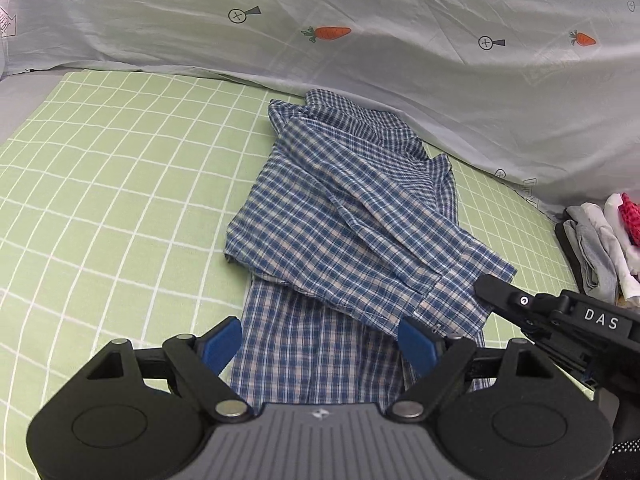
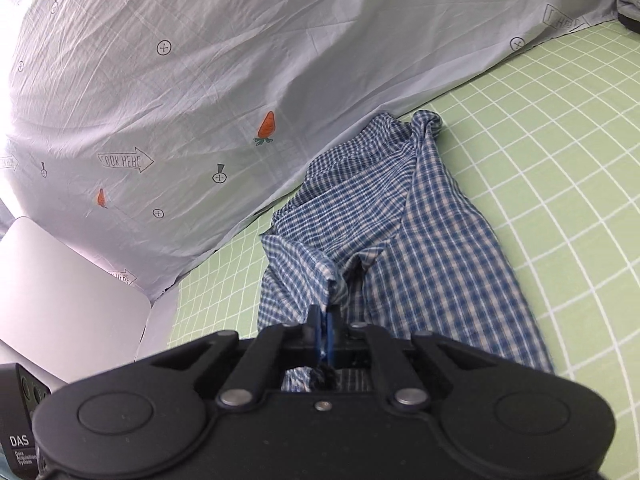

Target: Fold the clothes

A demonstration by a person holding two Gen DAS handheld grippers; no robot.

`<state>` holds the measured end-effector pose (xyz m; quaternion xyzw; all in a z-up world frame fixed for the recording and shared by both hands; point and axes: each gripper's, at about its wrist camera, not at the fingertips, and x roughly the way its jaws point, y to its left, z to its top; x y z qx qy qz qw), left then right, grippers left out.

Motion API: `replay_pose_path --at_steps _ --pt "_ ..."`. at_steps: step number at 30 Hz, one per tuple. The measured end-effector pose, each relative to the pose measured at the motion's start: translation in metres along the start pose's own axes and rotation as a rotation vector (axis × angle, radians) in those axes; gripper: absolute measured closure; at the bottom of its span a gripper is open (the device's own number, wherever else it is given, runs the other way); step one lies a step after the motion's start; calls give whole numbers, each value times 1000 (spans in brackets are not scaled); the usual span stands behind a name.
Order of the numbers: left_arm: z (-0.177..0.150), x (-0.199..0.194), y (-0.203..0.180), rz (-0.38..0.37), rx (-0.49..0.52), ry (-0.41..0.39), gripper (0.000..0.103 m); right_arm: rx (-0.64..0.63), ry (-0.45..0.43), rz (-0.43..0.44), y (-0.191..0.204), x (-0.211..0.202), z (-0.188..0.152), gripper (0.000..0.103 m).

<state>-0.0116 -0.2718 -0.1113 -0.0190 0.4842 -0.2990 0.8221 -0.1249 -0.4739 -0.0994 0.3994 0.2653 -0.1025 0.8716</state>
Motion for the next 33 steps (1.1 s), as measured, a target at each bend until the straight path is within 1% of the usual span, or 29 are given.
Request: replay_pose_path --at_steps 7,15,20,23,26,33 --pt "-39 -20 -7 6 27 19 17 47 5 -66 -18 -43 -38 100" --pt "-80 -31 -12 19 52 91 17 104 24 -113 -24 -84 -80 100" --pt "-100 -32 -15 19 75 130 17 150 34 -145 -37 -105 -103 100" --pt "-108 -33 -17 22 91 144 17 171 45 -162 -45 -111 -116 100" --pt "-114 -31 -18 42 117 155 17 185 59 -182 -52 -116 -126 100" --pt "-132 -27 -11 98 150 193 17 154 99 -225 -59 -113 -137 100"
